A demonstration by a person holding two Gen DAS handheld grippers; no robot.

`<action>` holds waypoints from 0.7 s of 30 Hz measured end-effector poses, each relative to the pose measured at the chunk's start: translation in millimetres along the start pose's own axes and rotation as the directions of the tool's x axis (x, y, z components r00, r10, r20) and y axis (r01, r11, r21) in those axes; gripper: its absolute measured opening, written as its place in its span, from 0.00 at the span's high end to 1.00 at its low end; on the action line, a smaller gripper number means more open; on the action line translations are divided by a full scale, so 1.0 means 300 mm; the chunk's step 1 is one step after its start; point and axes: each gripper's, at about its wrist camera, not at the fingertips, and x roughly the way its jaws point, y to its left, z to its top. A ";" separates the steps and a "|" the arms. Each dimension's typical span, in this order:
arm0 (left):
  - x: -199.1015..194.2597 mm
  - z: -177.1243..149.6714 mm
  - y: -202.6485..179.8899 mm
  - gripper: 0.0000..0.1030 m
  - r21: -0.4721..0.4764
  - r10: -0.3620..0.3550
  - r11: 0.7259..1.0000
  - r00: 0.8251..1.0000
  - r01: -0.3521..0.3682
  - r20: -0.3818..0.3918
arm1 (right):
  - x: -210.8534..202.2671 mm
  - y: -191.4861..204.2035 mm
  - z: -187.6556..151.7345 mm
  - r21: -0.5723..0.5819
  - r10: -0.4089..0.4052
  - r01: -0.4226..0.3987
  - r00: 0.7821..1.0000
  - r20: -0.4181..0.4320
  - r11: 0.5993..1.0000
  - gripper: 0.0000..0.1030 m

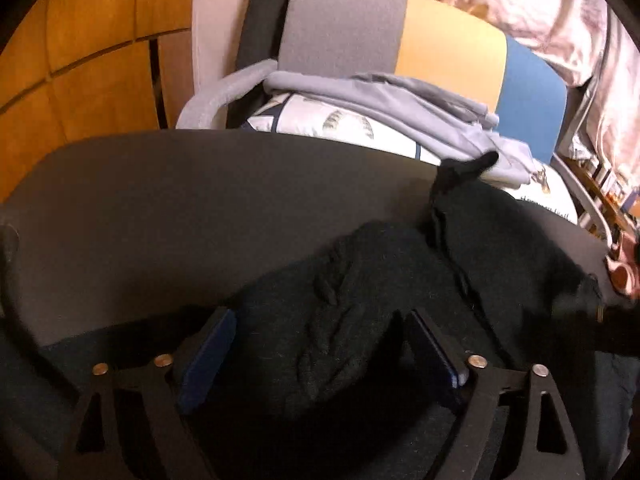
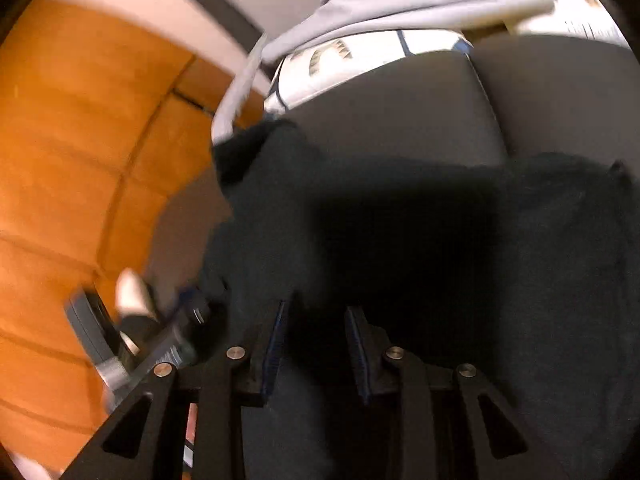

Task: Fold clothes

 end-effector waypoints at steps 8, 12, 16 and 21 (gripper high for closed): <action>0.031 -0.015 -0.035 0.00 0.059 0.024 0.998 0.999 -0.022 -0.030 | -0.151 -0.058 0.276 0.144 -0.089 0.039 0.931 0.355 0.989 0.88; 0.029 -0.017 -0.026 0.00 0.055 0.016 0.998 1.000 -0.015 -0.026 | -0.214 -0.108 0.325 0.143 -0.269 0.231 0.888 0.372 0.962 0.66; 0.018 -0.002 -0.034 0.01 0.065 0.024 0.998 0.999 -0.022 -0.033 | -0.186 -0.009 0.184 -0.178 -0.335 0.411 0.877 0.344 0.894 0.66; 0.000 0.134 -0.057 0.00 0.008 -0.101 0.995 0.995 0.101 0.020 | -0.078 0.194 -0.068 -0.669 -0.372 0.508 0.859 0.351 0.542 0.65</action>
